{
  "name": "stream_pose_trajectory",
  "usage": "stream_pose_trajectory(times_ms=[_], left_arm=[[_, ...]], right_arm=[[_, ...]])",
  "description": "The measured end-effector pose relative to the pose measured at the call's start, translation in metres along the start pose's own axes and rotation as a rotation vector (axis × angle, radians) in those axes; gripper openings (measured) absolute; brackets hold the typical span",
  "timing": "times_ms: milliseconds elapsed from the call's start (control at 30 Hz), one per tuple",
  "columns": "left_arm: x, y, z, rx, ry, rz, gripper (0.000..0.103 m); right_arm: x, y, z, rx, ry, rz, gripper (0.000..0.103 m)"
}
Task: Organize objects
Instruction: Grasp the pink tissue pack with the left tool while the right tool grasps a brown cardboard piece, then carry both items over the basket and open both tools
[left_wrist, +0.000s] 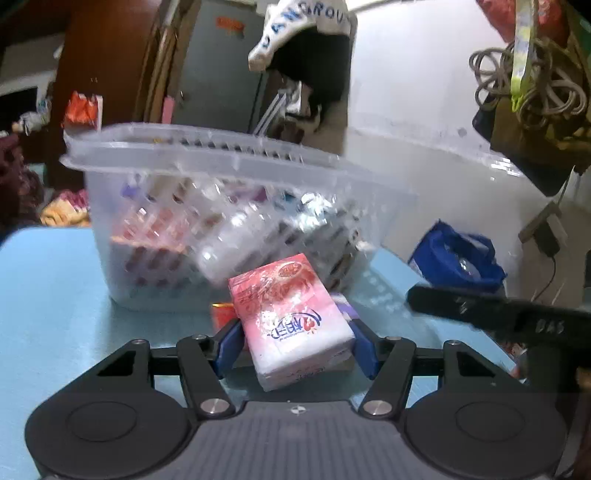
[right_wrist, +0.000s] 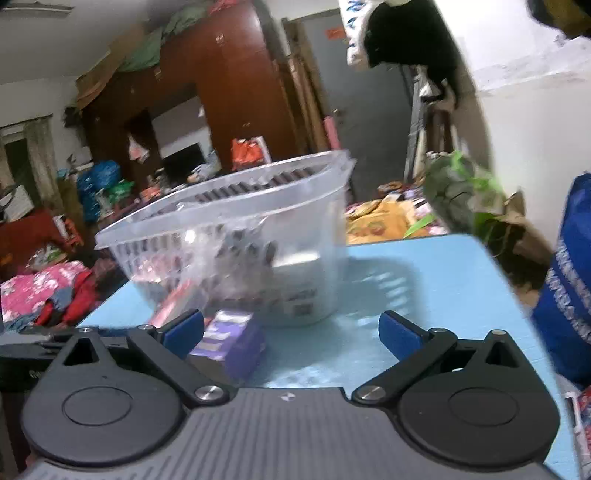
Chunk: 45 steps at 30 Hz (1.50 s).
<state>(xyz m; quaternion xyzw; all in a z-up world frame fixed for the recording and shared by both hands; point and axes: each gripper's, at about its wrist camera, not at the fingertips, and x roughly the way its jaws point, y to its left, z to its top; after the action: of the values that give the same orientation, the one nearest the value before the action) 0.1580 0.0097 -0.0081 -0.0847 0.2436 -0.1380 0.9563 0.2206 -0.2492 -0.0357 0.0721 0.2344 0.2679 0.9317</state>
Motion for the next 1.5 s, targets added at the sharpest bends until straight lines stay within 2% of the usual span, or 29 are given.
stream_pose_trajectory(times_ms=[167, 200, 367, 433, 467, 533, 700, 1100, 1233, 1367, 1500], left_arm=[[-0.027, 0.031, -0.005, -0.059, -0.062, 0.014, 0.065], [-0.031, 0.037, -0.006, -0.07, -0.072, 0.022, 0.065], [-0.037, 0.059, -0.011, -0.129, -0.089, 0.022, 0.065], [-0.037, 0.063, -0.013, -0.14, -0.091, 0.018, 0.065], [-0.038, 0.064, -0.014, -0.147, -0.094, 0.009, 0.065], [-0.038, 0.063, -0.014, -0.139, -0.103, 0.006, 0.065], [-0.04, 0.058, -0.015, -0.101, -0.13, 0.018, 0.065], [-0.049, 0.062, -0.019, -0.097, -0.181, 0.005, 0.065], [-0.051, 0.064, -0.02, -0.1, -0.194, -0.003, 0.065], [-0.054, 0.062, -0.022, -0.077, -0.221, -0.004, 0.065], [-0.065, 0.059, -0.025, -0.066, -0.29, -0.021, 0.065]], right_arm=[[0.016, 0.019, -0.007, -0.061, 0.067, 0.035, 0.103], [0.018, 0.023, -0.008, -0.073, 0.076, 0.042, 0.1], [0.03, 0.036, -0.012, -0.111, 0.115, 0.036, 0.081], [0.034, 0.035, -0.016, -0.12, 0.139, 0.026, 0.065], [0.035, 0.034, -0.017, -0.124, 0.146, 0.028, 0.063], [0.033, 0.031, -0.018, -0.108, 0.143, 0.04, 0.05], [0.021, 0.03, -0.021, -0.107, 0.086, 0.037, 0.047], [-0.014, 0.029, -0.025, -0.109, -0.136, 0.032, 0.043], [-0.022, 0.031, -0.028, -0.125, -0.172, 0.038, 0.043], [-0.03, 0.027, -0.03, -0.093, -0.197, 0.087, 0.043], [-0.047, 0.029, -0.032, -0.072, -0.238, 0.108, 0.043]])
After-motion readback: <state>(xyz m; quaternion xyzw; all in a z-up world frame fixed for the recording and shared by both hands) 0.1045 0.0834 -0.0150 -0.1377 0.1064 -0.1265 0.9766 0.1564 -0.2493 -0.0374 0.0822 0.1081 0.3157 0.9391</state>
